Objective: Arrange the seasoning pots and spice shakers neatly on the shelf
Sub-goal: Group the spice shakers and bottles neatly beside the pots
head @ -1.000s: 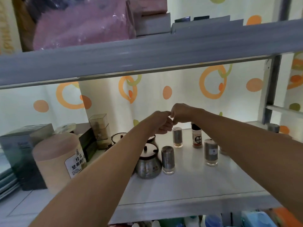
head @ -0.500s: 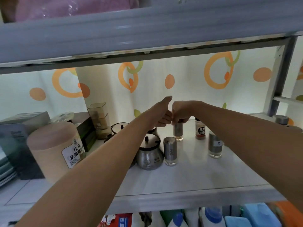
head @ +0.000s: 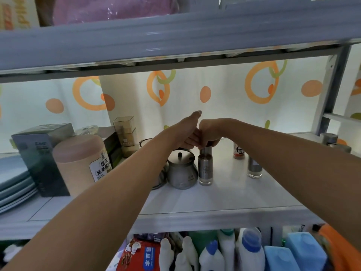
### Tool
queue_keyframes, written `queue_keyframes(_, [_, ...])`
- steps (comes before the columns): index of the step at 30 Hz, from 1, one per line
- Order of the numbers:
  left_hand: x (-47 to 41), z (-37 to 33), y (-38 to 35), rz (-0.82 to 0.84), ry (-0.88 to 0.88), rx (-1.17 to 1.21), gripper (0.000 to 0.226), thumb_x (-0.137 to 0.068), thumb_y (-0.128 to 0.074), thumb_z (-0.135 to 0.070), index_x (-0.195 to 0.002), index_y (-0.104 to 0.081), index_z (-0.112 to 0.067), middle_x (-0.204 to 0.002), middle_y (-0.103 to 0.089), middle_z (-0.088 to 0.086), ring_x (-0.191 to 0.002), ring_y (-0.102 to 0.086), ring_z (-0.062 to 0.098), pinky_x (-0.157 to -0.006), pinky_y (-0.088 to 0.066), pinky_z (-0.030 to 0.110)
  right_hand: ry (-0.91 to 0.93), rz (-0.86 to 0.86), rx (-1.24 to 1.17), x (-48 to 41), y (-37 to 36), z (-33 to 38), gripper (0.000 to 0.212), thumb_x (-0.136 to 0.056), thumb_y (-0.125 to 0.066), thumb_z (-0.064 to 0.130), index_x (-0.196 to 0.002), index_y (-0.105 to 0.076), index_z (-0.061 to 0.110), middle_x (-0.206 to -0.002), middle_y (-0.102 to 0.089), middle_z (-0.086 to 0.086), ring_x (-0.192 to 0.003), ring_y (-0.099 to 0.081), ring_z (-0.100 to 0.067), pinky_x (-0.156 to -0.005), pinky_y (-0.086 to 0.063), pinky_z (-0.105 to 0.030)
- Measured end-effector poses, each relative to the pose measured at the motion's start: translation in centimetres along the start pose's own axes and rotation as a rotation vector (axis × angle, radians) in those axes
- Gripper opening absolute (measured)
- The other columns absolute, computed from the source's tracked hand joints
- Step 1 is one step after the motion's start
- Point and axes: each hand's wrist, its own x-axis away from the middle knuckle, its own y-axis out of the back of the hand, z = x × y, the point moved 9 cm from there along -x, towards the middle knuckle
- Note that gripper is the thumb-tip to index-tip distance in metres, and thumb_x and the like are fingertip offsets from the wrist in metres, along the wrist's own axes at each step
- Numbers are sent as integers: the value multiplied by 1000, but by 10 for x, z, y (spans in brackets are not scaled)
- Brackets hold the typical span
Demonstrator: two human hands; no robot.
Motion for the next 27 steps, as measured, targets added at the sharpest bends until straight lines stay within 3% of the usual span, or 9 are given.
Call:
queue_keyframes(4, [6,2,2,-10,0,-21,80,-92,-25,-67,-111,-66,-1,-103,-73,15,-100,-69,24,-101,-48,39,10,-5,-3,3,-2,5,14,-80,-76,9,-72,-64,11,-72,-61,-4,-61,-62,-14,-59,-56,-22])
queue_keyframes(10, [13,2,8,-20,1,-6,75,-94,-25,-64,-104,-64,0,-104,-71,18,-101,-68,26,-98,-50,38,28,-10,-70,0,-6,12,13,-79,-76,7,-89,-69,3,-77,-62,-6,-76,-65,-21,-78,-60,-33])
queue_keyframes(15, [14,5,11,-33,12,9,71,-94,-26,-63,-93,-64,-3,-105,-71,19,-101,-68,27,-97,-50,37,28,-5,-77,-2,-8,15,15,-79,-76,7,-91,-69,1,-79,-62,-7,-82,-65,-23,-83,-60,-37])
queue_keyframes(20, [13,6,10,-38,11,16,74,-94,-27,-63,-106,-65,-1,-105,-71,17,-100,-68,26,-98,-50,37,11,-34,-58,-3,-6,12,13,-78,-77,9,-75,-65,8,-75,-61,-6,-76,-64,-22,-80,-60,-36])
queue_keyframes(25, [13,4,6,-31,4,13,73,-95,-24,-62,-112,-63,-2,-105,-71,13,-98,-67,21,-102,-47,38,-21,-60,-46,-6,-5,7,16,-78,-77,11,-88,-67,4,-83,-62,-8,-80,-65,-24,-81,-60,-36])
queue_keyframes(27, [12,5,6,-31,5,16,73,-95,-25,-62,-113,-62,-2,-108,-70,14,-100,-66,22,-103,-46,38,-23,-66,-45,-6,-5,7,14,-78,-77,10,-84,-65,6,-81,-61,-7,-79,-64,-23,-78,-61,-34])
